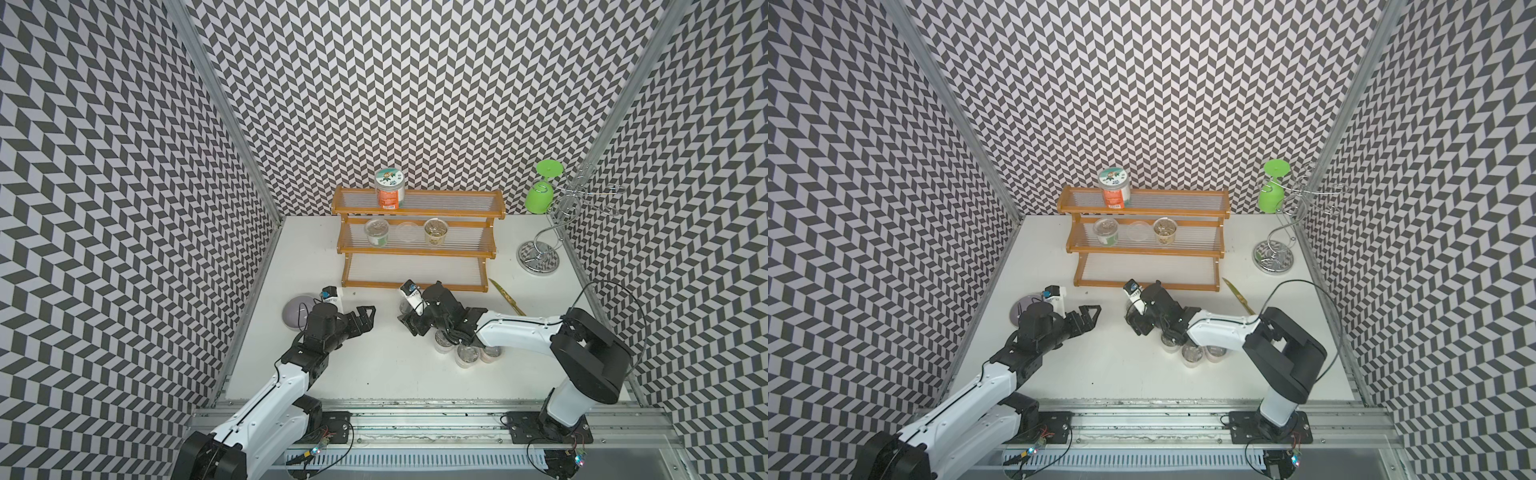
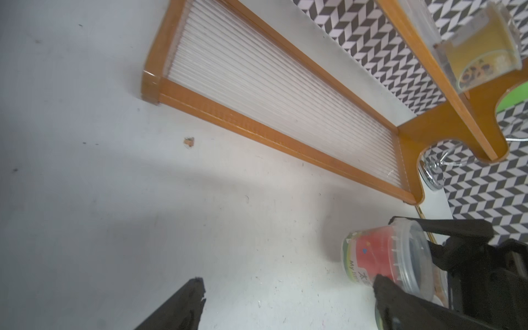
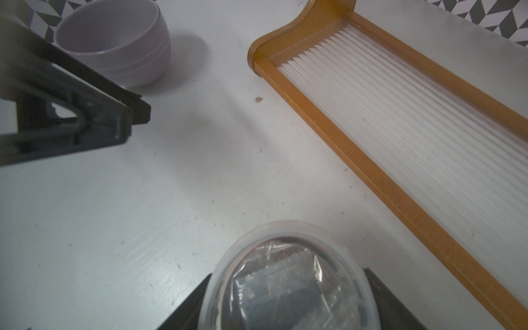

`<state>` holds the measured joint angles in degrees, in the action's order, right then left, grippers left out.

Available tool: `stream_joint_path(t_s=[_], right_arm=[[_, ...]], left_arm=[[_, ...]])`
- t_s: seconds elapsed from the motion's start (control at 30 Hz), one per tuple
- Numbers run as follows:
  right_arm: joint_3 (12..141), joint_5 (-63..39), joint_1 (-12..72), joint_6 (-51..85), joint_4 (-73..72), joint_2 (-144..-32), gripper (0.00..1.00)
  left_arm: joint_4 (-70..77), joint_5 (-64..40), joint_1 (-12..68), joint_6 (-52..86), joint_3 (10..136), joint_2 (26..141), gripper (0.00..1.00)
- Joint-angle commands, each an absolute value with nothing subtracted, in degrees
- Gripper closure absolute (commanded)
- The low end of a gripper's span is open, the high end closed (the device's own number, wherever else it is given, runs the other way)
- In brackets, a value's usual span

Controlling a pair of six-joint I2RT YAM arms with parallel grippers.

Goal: Place the seed container on the shelf
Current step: Pick up the seed jar at the center of the board, then place the seed jar on the shelf.

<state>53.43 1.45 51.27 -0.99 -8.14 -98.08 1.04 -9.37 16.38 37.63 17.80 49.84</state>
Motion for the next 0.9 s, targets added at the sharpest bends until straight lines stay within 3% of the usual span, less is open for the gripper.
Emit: stream_joint_path(t_s=[0.0, 0.13, 0.23, 0.87], right_arm=[[58.7, 4.1, 51.4, 0.8, -11.9, -102.5, 0.26], [64.5, 6.4, 51.1, 1.7, -13.7, -107.8, 0.26], [68.9, 7.8, 50.6, 2.2, -13.7, -111.1, 0.26], [81.1, 18.7, 50.0, 6.5, -22.8, -124.0, 0.26]], left_arm=[[1.2, -14.2, 9.7, 40.9, 16.7, 49.5, 0.04], [7.0, -25.6, -1.3, 44.5, 13.6, 50.7, 0.04], [8.1, -30.0, -4.9, 44.5, 14.2, 52.6, 0.05], [3.9, -32.3, -5.2, 40.3, 18.2, 51.4, 0.05]])
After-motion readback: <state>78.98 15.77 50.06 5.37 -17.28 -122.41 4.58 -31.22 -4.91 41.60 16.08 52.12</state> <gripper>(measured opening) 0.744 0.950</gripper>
